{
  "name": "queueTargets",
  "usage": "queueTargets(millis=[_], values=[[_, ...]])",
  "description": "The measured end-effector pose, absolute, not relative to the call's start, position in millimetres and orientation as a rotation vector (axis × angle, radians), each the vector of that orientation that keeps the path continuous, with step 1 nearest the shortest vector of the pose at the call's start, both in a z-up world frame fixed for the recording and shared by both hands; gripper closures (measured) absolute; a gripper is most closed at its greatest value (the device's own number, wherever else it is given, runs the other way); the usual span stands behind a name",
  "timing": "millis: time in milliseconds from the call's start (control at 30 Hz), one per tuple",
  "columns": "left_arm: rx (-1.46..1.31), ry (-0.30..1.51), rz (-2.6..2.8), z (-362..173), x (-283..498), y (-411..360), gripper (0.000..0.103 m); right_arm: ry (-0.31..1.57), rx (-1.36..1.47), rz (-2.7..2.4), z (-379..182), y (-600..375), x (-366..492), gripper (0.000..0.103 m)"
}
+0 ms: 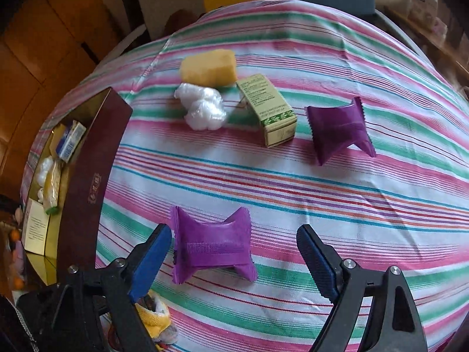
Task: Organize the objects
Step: 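Grasp the purple pouch with the right gripper while the left lifts the yellow pouch, then carry the yellow knitted pouch into the tray and open the left gripper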
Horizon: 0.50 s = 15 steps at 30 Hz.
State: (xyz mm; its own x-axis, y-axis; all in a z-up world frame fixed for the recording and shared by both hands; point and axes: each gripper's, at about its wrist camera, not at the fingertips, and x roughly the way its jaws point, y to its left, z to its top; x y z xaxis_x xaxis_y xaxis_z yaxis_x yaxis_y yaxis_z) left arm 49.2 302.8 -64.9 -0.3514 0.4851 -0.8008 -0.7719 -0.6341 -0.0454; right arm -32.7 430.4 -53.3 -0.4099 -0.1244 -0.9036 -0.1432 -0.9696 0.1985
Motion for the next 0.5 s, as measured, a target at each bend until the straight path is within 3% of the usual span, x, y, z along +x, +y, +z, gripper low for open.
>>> queueTargets(millis=[67,100,200,500], values=[[-1.044,0.45,2.044,-65.8,53.1,302.7,0.057,0.352,-1.73,2.594,-57.6,428.2,-34.9,0.037],[-1.036,0.45,2.047,-65.9,54.0,302.5,0.057,0.31,-1.755,2.575,-62.3,425.8,-36.2,0.054],[-1.025,0.455,2.047,-66.9,55.5,302.3,0.059,0.247,-1.738,2.585,-61.9,423.0,-35.3,0.058],[-1.017,0.446,2.052,-64.7,56.3,297.8,0.065,0.227,-1.748,2.581,-65.0,427.4,-30.9,0.057]])
